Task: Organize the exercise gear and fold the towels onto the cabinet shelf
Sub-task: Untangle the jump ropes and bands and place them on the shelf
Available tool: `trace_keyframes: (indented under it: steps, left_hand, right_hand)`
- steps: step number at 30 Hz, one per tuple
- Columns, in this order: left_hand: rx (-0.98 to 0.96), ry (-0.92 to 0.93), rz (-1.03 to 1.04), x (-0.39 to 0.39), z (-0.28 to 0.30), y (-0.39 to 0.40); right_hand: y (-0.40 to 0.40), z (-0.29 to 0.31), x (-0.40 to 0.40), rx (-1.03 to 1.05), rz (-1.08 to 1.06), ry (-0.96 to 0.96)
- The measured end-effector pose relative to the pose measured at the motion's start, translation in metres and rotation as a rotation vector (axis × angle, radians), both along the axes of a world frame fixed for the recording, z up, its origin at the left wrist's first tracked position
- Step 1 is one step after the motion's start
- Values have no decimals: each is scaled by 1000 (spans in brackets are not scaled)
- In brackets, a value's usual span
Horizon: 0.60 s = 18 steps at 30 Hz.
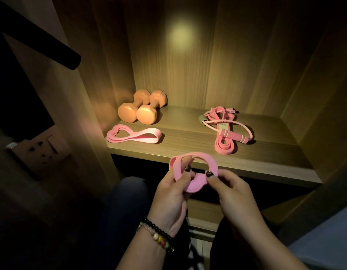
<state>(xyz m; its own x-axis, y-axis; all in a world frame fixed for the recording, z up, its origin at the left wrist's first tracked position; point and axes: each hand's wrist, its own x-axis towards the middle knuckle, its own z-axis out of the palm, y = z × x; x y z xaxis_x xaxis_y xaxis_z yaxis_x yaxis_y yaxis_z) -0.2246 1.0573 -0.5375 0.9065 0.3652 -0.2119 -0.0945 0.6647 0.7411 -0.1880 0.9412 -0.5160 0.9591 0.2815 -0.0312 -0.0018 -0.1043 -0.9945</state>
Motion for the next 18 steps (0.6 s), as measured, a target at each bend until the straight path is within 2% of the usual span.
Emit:
trace_keyframes:
  steps: [2, 4, 8, 12, 15, 18]
  left_hand:
    - [-47, 9, -63, 0, -2, 0]
    - [-183, 14, -132, 2, -3, 0]
    - [-448, -43, -238, 8, -10, -6]
    - [-432, -17, -279, 23, -12, -13]
    - [-296, 21, -300, 36, -12, -17]
    - [-239, 29, -204, 51, -9, -13]
  right_hand:
    - [-8, 5, 6, -59, 45, -77]
    - [-15, 12, 11, -83, 132, -109]
    - [-31, 23, 16, 16, 236, 37]
    - [-47, 25, 18, 66, 231, 203]
    - [-54, 24, 18, 180, 229, 281]
    - [-59, 24, 22, 307, 208, 343]
